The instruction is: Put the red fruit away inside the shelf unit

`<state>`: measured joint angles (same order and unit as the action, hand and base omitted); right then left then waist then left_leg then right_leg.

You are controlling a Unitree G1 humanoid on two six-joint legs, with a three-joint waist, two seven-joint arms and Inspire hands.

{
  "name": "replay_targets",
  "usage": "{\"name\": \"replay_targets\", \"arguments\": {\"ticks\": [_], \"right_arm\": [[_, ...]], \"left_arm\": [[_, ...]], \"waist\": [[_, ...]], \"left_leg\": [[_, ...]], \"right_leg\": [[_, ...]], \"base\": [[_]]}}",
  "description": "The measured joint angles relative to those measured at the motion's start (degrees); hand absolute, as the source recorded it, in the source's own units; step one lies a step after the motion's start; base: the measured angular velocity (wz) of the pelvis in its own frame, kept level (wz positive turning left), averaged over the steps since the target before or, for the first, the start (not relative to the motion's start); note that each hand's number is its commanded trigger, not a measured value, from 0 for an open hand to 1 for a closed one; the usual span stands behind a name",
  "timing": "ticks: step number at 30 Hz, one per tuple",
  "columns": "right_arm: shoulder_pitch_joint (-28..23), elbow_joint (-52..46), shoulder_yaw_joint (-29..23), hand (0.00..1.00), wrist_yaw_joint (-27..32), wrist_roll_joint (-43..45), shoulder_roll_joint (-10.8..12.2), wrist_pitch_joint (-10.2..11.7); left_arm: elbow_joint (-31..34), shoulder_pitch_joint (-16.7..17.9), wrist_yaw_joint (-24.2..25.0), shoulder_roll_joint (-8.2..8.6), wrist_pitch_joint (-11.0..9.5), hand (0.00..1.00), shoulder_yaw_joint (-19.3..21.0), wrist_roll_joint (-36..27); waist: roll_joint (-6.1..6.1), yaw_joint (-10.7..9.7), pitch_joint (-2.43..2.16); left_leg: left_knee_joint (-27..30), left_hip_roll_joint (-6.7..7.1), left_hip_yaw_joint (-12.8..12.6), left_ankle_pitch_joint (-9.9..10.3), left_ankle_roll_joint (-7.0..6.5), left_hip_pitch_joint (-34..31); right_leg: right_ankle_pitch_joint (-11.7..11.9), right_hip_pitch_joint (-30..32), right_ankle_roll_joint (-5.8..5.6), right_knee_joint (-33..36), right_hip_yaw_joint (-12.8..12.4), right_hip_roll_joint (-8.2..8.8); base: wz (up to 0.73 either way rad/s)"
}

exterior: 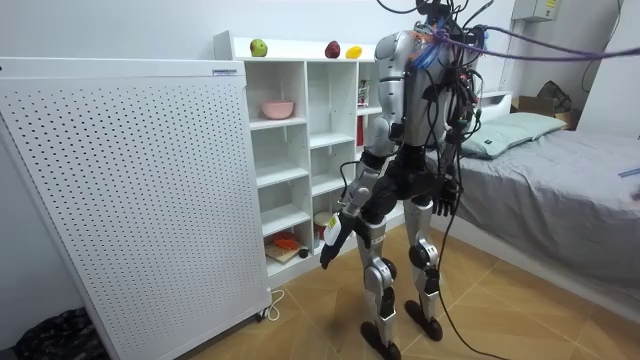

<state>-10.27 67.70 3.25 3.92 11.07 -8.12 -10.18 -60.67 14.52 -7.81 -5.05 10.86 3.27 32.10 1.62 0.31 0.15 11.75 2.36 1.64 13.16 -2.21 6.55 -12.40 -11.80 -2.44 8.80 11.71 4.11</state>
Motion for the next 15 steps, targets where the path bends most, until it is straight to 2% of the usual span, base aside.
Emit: {"name": "replay_targets", "arguments": {"ticks": [9,12,15], "right_arm": [[0.04,0.28,-0.04,0.0,2.29,-3.06,0.0,0.83],[0.33,0.27,-0.58,0.0,4.4,-7.19,0.01,2.02],[0.38,-0.91,-2.56,0.0,6.52,-15.43,0.0,3.53]], "left_arm": [[-0.04,-0.02,0.0,-0.03,-1.03,0.0,-0.07,-0.07],[-0.02,0.3,0.04,-0.02,-1.58,0.0,-0.24,-0.06],[0.42,0.72,0.08,-0.02,-2.2,0.0,-0.22,-0.06]], "waist": [[-0.24,0.16,0.04],[-0.46,0.06,0.02],[-0.51,-0.1,0.04]], "left_leg": [[0.08,-0.03,-0.21,0.0,0.0,0.02],[0.01,-0.02,-0.24,0.0,0.0,0.01],[-0.02,0.0,-0.29,0.0,0.0,0.04]], "right_leg": [[0.0,-0.05,0.01,0.12,-0.17,-0.01],[0.0,-0.04,0.01,0.07,-0.25,-0.01],[0.0,-0.06,0.0,0.04,-0.28,-0.02]], "base": [[0.0],[0.0],[0.0]]}}
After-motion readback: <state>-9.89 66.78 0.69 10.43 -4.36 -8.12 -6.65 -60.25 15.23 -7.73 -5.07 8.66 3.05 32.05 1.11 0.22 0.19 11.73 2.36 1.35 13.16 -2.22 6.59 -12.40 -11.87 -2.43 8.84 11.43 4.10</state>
